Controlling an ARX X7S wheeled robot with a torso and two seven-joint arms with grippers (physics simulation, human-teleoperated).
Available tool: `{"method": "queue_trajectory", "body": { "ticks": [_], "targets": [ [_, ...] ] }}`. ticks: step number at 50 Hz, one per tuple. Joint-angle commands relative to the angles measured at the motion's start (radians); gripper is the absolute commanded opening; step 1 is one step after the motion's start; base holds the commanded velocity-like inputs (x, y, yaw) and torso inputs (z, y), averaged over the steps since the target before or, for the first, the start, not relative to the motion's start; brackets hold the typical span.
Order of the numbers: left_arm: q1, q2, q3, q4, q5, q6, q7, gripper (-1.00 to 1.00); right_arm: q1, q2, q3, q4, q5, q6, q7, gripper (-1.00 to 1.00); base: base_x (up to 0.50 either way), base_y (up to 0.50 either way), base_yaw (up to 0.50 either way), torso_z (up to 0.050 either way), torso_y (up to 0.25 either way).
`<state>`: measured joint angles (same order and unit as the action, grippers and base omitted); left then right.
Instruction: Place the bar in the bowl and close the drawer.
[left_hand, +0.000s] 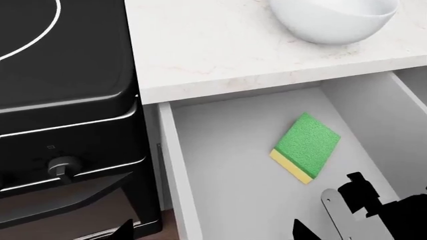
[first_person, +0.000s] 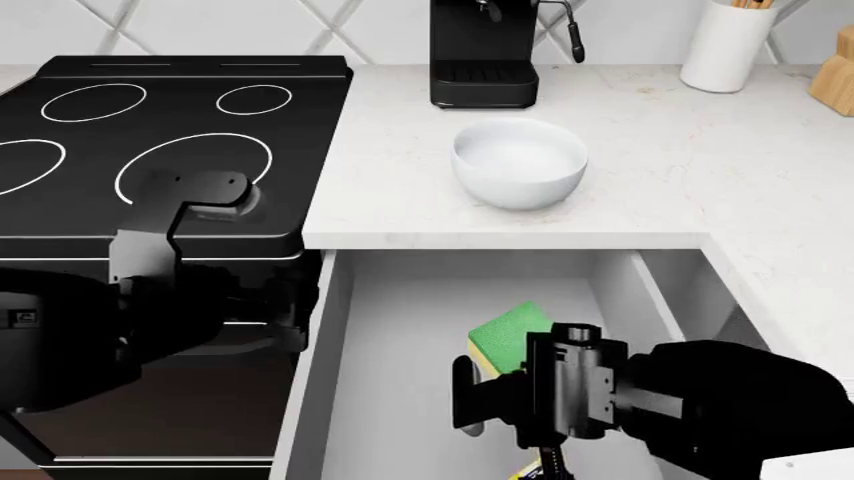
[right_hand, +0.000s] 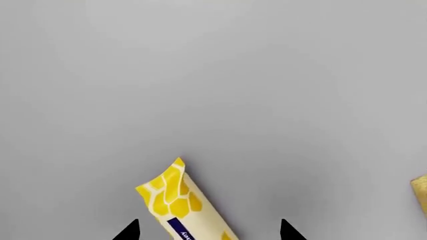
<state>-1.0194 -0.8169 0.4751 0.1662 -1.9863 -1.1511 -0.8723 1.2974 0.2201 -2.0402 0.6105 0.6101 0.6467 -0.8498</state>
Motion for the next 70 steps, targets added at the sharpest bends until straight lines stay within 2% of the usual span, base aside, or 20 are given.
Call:
{"method": "queue_trajectory", "body": {
  "ticks": [1, 25, 45, 64, 65, 70],
  "targets": [
    [0.002, -0.002, 0.003, -0.003, 0.007, 0.004, 0.010, 1.00, -0.024, -0.021, 0.003, 0.057, -0.014, -0.034, -0.009, 1.00, 0.00, 0.00, 0.00, 0.000, 0.000],
    [0.006, -0.012, 0.005, 0.003, -0.002, 0.014, 0.015, 1.00, -0.068, -0.050, 0.006, 0.118, -0.032, -0.069, -0.021, 1.00, 0.00, 0.00, 0.00, 0.000, 0.000],
    [0.007, -0.016, 0.010, 0.003, 0.000, 0.019, 0.022, 1.00, -0.080, -0.023, -0.009, 0.043, -0.022, -0.034, -0.036, 1.00, 0.00, 0.00, 0.00, 0.000, 0.000],
    [0.010, -0.017, 0.017, -0.003, 0.007, 0.024, 0.031, 1.00, -0.095, -0.028, -0.008, 0.061, -0.031, -0.044, -0.043, 1.00, 0.00, 0.00, 0.00, 0.000, 0.000],
    [0.010, -0.016, 0.017, -0.003, 0.008, 0.024, 0.033, 1.00, -0.096, -0.028, -0.006, 0.064, -0.031, -0.046, -0.042, -1.00, 0.00, 0.00, 0.00, 0.000, 0.000],
    [0.010, -0.016, 0.019, -0.005, 0.010, 0.026, 0.035, 1.00, -0.097, -0.028, -0.001, 0.069, -0.031, -0.052, -0.040, -1.00, 0.00, 0.00, 0.00, 0.000, 0.000]
  ]
}}
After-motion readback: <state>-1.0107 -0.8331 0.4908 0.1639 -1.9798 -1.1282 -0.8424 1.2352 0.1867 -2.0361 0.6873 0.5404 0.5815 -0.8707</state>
